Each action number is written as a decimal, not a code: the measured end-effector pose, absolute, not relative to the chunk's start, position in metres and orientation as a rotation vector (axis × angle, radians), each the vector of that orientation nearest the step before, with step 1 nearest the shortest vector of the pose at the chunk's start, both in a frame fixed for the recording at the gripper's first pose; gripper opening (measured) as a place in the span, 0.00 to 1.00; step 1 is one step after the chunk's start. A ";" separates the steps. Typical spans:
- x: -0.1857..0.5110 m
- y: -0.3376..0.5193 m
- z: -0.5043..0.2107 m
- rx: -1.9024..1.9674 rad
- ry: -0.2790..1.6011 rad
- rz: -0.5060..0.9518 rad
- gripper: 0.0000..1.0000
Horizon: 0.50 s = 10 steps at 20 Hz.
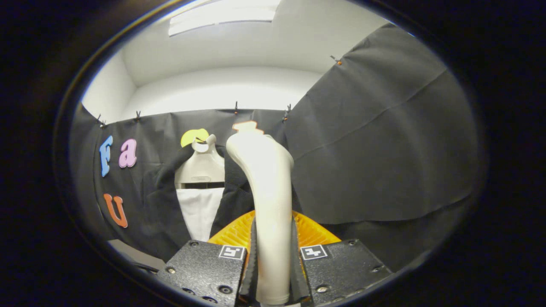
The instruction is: Iron the clothes twice with a garment steamer, once on the left side and once on the right side.
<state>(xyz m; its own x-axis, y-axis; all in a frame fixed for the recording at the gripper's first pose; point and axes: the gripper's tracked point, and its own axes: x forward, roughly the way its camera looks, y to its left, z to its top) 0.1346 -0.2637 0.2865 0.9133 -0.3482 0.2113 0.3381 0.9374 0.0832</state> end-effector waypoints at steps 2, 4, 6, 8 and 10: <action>0.151 -0.265 0.290 0.023 -0.212 -0.327 0.34; 0.162 -0.260 0.286 0.018 -0.205 -0.288 0.34; 0.170 -0.258 0.273 0.011 -0.180 -0.268 0.34; 0.172 -0.260 0.261 0.007 -0.164 -0.267 0.34; 0.173 -0.263 0.252 -0.013 -0.152 -0.284 0.34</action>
